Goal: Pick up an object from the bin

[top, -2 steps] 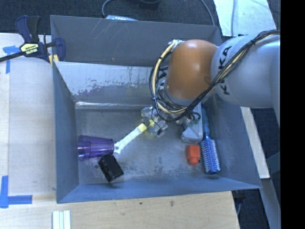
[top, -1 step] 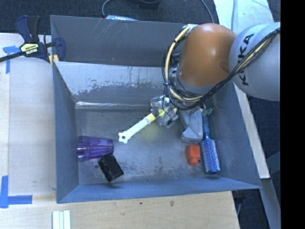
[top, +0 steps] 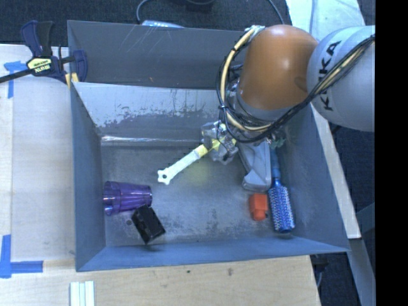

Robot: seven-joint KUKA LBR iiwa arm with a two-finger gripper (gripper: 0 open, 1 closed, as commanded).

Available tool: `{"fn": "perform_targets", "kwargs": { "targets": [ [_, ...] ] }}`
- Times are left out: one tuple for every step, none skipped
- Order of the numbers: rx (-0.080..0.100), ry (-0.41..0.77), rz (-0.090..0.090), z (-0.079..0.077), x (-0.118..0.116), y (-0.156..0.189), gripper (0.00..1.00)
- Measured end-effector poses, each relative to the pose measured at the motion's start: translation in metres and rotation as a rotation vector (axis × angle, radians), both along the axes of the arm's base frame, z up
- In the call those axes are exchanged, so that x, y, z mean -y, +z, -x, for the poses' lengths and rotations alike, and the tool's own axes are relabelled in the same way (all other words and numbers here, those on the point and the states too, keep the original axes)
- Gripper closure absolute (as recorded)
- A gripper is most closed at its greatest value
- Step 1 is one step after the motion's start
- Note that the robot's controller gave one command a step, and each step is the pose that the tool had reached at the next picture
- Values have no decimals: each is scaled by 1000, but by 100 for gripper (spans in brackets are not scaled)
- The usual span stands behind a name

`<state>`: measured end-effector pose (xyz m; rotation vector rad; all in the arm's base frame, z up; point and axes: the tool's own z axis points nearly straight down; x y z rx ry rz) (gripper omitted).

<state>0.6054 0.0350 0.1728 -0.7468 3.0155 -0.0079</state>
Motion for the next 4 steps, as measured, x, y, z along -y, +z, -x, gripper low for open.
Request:
{"fn": "perform_targets", "kwargs": {
  "targets": [
    [-37, 4, -1, 11, -2, -10, 100],
    [-2, 81, 1, -11, 18, 31, 100],
    [-19, 179, 7, 9, 4, 65, 100],
    [-19, 219, 5, 19, -15, 80, 100]
  ]
}}
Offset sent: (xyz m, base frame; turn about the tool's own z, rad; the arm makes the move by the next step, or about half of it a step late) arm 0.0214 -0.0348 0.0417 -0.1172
